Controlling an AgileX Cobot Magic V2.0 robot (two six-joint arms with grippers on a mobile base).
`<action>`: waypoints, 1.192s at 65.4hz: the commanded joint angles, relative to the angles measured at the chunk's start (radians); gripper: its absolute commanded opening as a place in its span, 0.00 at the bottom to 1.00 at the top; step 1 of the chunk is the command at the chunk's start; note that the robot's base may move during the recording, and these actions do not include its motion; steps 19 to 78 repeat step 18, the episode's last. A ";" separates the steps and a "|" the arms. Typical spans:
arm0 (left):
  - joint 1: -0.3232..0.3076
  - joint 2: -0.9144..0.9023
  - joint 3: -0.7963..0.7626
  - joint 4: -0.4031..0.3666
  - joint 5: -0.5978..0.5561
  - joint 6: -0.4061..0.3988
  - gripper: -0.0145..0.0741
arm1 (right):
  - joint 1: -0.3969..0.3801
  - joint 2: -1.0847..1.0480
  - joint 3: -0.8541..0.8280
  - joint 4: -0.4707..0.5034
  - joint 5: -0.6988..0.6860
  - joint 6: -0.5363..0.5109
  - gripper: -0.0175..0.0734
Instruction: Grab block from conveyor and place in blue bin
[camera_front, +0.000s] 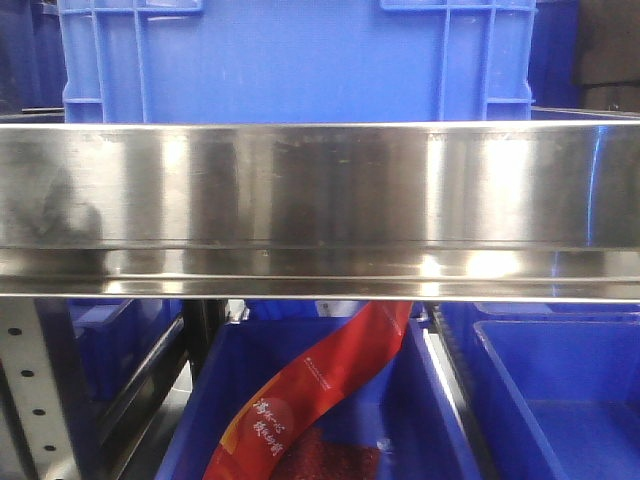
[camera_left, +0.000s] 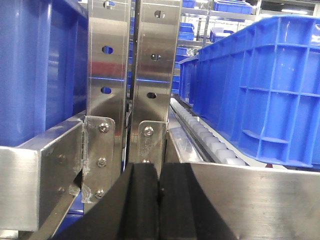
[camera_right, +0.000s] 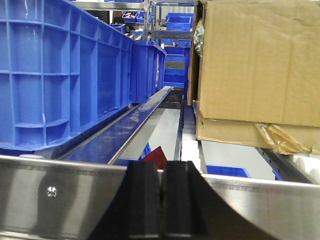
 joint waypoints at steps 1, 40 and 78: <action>-0.005 -0.005 -0.001 0.002 -0.019 -0.001 0.04 | -0.004 -0.004 0.000 0.002 -0.023 -0.004 0.02; -0.005 -0.005 -0.001 0.002 -0.019 -0.001 0.04 | -0.004 -0.004 0.000 0.002 -0.023 -0.004 0.02; -0.005 -0.005 -0.001 0.002 -0.019 -0.001 0.04 | -0.004 -0.004 0.000 0.002 -0.023 -0.004 0.02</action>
